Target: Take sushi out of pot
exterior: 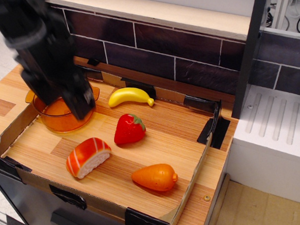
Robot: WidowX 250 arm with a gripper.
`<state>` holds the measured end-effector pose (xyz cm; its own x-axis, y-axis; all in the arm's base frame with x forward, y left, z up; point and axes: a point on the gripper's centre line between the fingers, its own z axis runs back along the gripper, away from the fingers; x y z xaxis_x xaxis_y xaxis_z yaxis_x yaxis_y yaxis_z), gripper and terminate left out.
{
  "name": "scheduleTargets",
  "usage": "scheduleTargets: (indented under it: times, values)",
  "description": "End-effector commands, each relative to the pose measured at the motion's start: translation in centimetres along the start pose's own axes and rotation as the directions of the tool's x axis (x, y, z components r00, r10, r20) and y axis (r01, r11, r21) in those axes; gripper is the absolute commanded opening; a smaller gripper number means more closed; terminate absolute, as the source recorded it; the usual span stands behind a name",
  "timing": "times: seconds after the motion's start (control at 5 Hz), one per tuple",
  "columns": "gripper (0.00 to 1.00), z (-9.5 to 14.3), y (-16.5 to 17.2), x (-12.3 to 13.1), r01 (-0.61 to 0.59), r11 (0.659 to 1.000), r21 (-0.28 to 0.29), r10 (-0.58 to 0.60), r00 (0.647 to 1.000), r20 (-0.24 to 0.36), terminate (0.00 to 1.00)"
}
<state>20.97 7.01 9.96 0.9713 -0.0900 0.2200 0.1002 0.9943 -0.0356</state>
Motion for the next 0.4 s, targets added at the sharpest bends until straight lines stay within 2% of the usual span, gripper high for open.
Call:
scheduleTargets:
  times: [0.0,0.2]
  values:
    - [1.00,3.23,1.65,1.07,-0.057,0.996,0.072,0.059,0.998,-0.018,0.00]
    - [1.00,3.23,1.65,1.07,-0.057,0.996,0.072,0.059,0.998,-0.018,1.00]
